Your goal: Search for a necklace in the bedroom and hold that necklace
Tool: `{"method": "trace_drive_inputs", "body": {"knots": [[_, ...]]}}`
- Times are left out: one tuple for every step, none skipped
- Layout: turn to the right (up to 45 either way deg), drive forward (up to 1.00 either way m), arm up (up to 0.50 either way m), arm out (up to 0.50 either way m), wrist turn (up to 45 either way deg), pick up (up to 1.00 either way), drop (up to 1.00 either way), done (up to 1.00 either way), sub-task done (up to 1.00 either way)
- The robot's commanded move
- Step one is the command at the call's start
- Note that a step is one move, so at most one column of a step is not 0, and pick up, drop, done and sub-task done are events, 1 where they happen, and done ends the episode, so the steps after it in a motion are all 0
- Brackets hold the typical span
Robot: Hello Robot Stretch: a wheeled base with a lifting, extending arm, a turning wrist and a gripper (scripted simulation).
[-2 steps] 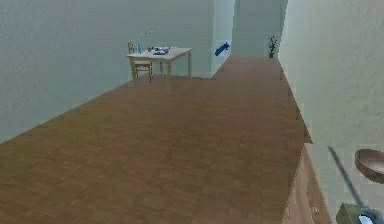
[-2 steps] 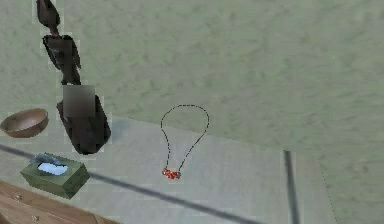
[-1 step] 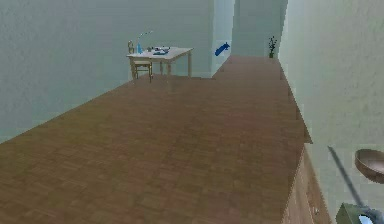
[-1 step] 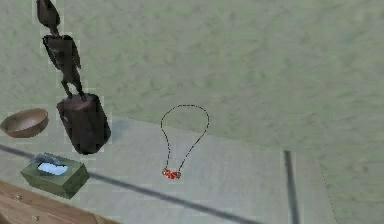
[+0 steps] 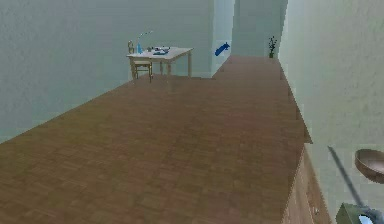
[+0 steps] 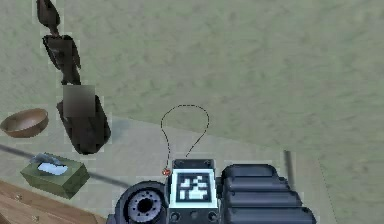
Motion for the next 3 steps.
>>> {"method": "trace_drive_inputs", "body": {"knots": [[0.0, 0.00, 0.00, 0.20, 0.0, 0.00, 0.00, 0.00, 0.00], [0.0, 0.00, 0.00, 0.00, 45.0, 0.00, 0.00, 0.00, 0.00], [0.0, 0.00, 0.00, 0.00, 45.0, 0.00, 0.00, 0.00, 0.00]]}}
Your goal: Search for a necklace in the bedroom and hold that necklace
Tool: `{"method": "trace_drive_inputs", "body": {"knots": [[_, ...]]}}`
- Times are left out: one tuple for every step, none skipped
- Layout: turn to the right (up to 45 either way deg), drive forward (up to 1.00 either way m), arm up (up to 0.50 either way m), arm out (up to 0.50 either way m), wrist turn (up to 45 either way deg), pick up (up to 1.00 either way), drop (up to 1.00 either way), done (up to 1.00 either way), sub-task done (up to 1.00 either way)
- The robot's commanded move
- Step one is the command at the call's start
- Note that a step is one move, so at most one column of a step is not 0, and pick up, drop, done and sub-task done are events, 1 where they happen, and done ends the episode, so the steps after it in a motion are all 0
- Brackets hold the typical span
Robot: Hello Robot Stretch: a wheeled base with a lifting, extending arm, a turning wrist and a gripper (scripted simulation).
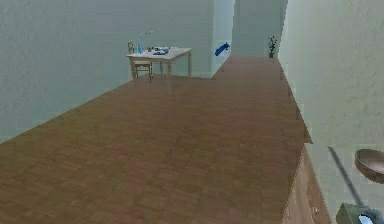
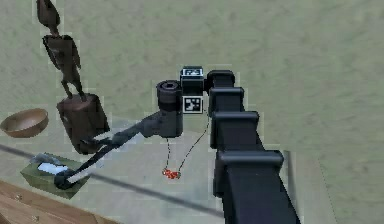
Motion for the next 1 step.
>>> {"method": "trace_drive_inputs", "body": {"knots": [[0.0, 0.00, 0.00, 0.00, 45.0, 0.00, 0.00, 0.00, 0.00]]}}
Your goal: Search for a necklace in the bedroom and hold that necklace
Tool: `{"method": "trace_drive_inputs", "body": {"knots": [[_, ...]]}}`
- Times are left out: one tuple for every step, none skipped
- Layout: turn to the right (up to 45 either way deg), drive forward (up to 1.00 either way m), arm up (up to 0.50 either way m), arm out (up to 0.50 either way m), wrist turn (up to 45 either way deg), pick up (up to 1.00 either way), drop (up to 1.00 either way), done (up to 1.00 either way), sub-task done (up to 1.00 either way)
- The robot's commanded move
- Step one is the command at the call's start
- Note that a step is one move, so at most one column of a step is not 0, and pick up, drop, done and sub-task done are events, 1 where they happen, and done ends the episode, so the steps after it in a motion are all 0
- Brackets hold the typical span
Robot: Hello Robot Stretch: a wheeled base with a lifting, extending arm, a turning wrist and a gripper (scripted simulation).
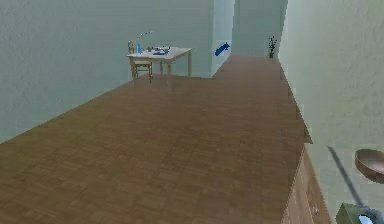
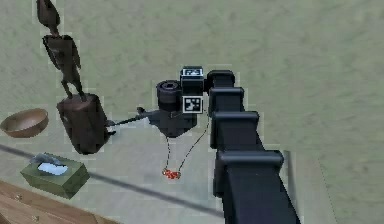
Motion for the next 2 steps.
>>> {"method": "trace_drive_inputs", "body": {"knots": [[0.0, 0.00, 0.00, 0.00, 39.0, 0.00, 0.00, 0.00, 0.00], [0.0, 0.00, -0.26, 0.00, 0.0, 0.00, 0.00, 0.00, 0.00]]}}
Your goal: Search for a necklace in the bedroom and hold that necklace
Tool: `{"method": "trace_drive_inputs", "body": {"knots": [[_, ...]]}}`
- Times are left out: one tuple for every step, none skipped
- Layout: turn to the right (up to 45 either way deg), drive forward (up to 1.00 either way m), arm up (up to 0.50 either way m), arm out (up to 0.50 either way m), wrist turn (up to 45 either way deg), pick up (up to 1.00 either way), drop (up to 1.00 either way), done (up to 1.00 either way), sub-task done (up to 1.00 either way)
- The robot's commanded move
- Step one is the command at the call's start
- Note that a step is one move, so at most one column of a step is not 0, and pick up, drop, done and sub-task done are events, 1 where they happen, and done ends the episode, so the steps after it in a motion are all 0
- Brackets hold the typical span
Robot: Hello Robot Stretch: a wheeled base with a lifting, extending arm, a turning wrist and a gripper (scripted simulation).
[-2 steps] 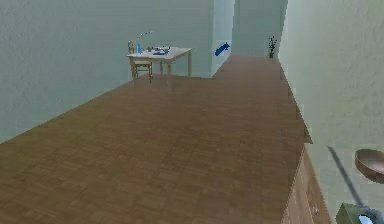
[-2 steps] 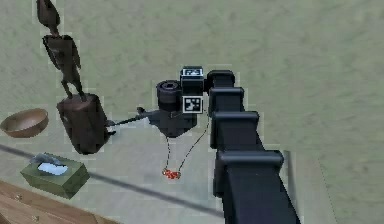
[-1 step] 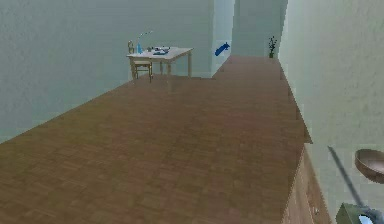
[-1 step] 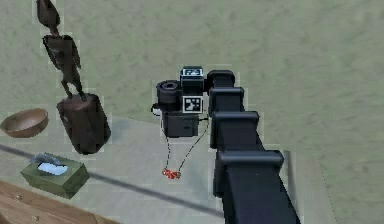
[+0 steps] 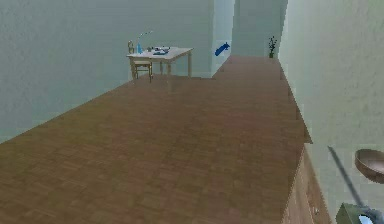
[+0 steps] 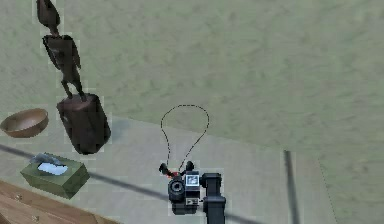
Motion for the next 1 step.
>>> {"method": "trace_drive_inputs", "body": {"knots": [[0.0, 0.00, 0.00, 0.00, 0.0, 1.00, 0.00, 0.00, 0.00]]}}
